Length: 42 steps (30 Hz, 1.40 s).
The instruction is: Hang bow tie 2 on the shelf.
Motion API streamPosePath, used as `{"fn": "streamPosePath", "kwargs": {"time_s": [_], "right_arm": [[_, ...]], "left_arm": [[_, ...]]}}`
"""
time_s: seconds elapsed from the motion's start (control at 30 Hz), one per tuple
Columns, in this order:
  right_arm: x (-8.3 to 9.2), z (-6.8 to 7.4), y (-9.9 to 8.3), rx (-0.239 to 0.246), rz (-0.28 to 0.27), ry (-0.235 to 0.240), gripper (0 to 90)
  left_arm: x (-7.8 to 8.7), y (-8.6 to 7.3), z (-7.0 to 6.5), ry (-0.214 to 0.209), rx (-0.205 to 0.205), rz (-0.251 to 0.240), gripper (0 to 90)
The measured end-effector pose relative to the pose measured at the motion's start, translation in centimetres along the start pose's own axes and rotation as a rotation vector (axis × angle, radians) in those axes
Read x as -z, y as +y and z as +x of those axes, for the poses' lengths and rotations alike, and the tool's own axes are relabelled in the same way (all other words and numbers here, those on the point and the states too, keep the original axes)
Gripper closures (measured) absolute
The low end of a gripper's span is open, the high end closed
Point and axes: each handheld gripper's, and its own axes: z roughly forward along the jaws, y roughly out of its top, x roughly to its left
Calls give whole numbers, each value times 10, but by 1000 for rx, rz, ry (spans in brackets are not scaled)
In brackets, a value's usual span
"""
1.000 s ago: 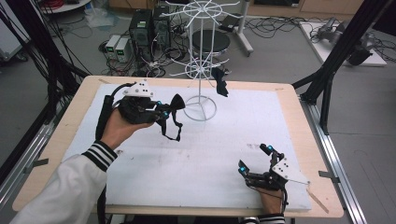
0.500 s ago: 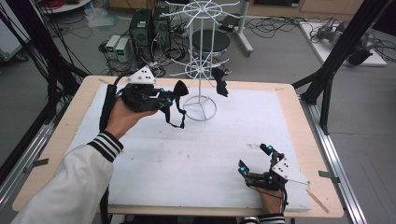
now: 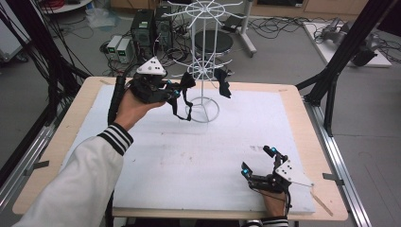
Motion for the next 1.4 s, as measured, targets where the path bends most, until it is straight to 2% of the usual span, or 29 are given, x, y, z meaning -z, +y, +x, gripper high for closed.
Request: {"fn": "streamPosePath", "kwargs": {"time_s": [0.37, 0.63, 0.93, 1.4], "right_arm": [[0, 0, 0, 0, -1, -1, 6], [0, 0, 0, -1, -4, -1, 7], [0, 0, 0, -1, -6, 0, 7], [0, 0, 0, -1, -5, -1, 7]], "left_arm": [[-11, 13, 6, 18, -9, 2, 768], [-20, 21, 8, 54, -51, 22, 767], [-28, 20, 14, 72, -56, 17, 768], [-21, 26, 6, 63, -74, -4, 768]]}}
